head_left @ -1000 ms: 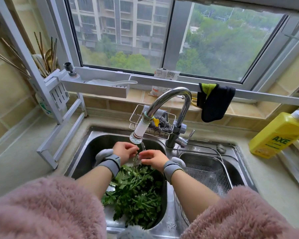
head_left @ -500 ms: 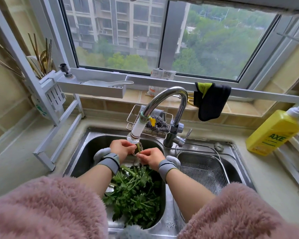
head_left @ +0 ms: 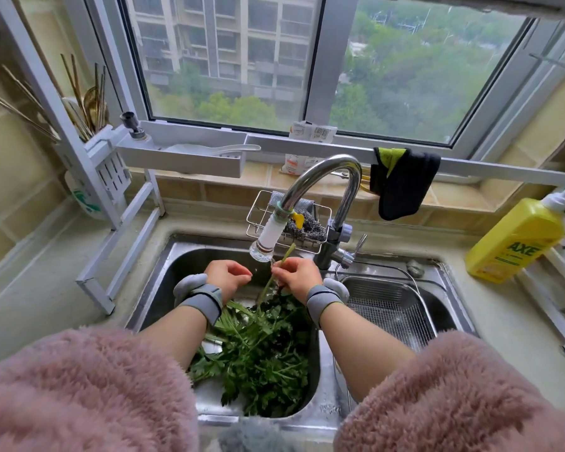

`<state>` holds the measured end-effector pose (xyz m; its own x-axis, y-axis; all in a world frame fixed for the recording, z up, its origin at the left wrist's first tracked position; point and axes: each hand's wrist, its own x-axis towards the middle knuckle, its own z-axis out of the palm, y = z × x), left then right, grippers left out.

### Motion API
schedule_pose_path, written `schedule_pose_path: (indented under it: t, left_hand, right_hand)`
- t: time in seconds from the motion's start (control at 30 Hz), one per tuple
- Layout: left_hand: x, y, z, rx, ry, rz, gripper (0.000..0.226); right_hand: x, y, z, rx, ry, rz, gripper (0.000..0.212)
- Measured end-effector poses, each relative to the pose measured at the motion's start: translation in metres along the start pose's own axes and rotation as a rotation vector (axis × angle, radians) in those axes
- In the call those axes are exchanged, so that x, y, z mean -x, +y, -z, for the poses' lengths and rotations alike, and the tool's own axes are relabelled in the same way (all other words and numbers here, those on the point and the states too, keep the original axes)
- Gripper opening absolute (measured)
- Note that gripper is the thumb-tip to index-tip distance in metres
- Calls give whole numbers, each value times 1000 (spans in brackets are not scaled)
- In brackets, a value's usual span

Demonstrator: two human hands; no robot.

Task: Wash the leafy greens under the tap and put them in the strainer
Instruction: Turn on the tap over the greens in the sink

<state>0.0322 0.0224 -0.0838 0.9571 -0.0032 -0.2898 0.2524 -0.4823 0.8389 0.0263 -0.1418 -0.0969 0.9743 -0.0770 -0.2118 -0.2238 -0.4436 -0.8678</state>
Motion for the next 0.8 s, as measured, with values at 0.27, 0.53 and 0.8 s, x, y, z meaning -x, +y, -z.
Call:
schedule_pose_path:
  t: [0.27, 0.53, 0.8]
  left_hand:
    - [8, -1, -4, -73, -121, -2, 5]
    - [22, 10, -32, -158, -297, -62, 22]
    - [36, 61, -68, -85, -326, -120, 16]
  right_hand:
    - [12, -8, 6, -25, 123, -25, 16]
    - [34, -18, 43, 55, 266, 27, 19]
    - [54, -37, 138, 229, 414, 36, 25]
